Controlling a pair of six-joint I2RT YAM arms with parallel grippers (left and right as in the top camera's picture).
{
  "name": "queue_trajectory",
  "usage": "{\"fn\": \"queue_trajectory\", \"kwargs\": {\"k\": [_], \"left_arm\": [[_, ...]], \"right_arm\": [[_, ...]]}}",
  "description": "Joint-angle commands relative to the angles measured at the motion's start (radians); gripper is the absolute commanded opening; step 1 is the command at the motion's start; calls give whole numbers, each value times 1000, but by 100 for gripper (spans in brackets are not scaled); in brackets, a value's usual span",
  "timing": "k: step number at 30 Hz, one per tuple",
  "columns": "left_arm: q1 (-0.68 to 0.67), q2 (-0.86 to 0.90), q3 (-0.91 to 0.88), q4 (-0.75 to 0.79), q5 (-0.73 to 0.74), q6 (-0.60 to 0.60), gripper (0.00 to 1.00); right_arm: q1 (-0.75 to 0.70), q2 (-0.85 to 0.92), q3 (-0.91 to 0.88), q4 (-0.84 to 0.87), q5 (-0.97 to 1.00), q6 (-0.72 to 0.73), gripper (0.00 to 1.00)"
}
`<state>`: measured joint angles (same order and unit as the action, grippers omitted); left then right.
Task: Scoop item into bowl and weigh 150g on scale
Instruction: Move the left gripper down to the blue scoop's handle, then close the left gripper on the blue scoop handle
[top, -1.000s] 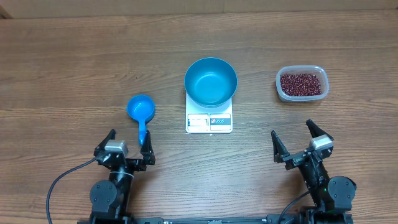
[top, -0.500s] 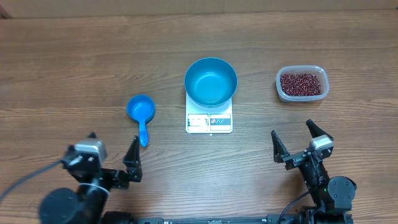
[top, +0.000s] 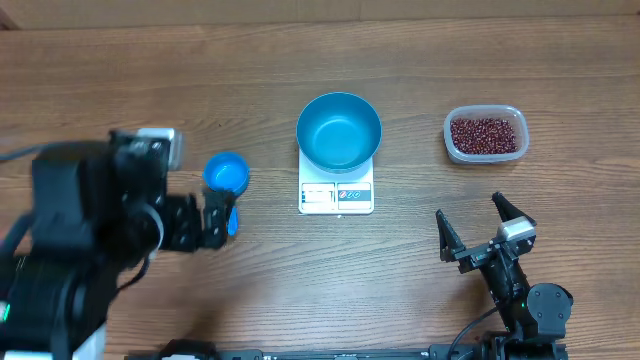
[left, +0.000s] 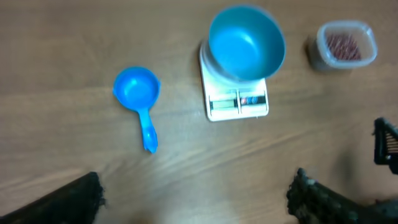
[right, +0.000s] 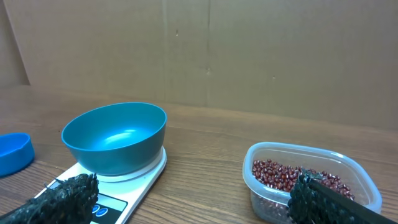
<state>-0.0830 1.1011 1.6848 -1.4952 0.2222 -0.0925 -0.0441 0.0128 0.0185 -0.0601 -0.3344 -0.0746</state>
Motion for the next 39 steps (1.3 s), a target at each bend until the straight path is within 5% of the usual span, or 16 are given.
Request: {"fn": "queue_trajectory", "kwargs": {"k": [1, 2, 3, 11, 12, 14, 16, 18, 20, 33, 37, 39], "left_arm": [[6, 77, 21, 3, 23, 26, 57], [6, 100, 21, 12, 22, 26, 40], [6, 121, 21, 20, 22, 26, 4], [4, 278, -23, -11, 6, -37, 4], [4, 292, -61, -19, 3, -39, 6], [4, 303, -126, -16, 4, -50, 29], [4, 311, -200, 3, 3, -70, 74], [4, 315, -263, 35, 3, -81, 92], [4, 316, -330, 84, -3, -100, 98], [4, 425, -550, 478, -180, -192, 100], [4, 510, -550, 506, -186, -165, 66], [4, 548, -550, 512, -189, -157, 64]], "right_arm": [[6, -10, -10, 5, 0, 0, 100], [6, -10, -10, 5, 0, 0, 100], [6, -10, -10, 5, 0, 0, 100], [6, -10, -10, 5, 0, 0, 100], [6, -10, -10, 5, 0, 0, 100], [6, -10, -10, 5, 0, 0, 100], [6, -10, -10, 5, 0, 0, 100], [6, -10, -10, 5, 1, 0, 100], [6, -10, -10, 5, 0, 0, 100], [6, -10, -10, 5, 0, 0, 100], [6, -10, -10, 5, 0, 0, 100], [6, -10, -10, 5, 0, 0, 100]]}}
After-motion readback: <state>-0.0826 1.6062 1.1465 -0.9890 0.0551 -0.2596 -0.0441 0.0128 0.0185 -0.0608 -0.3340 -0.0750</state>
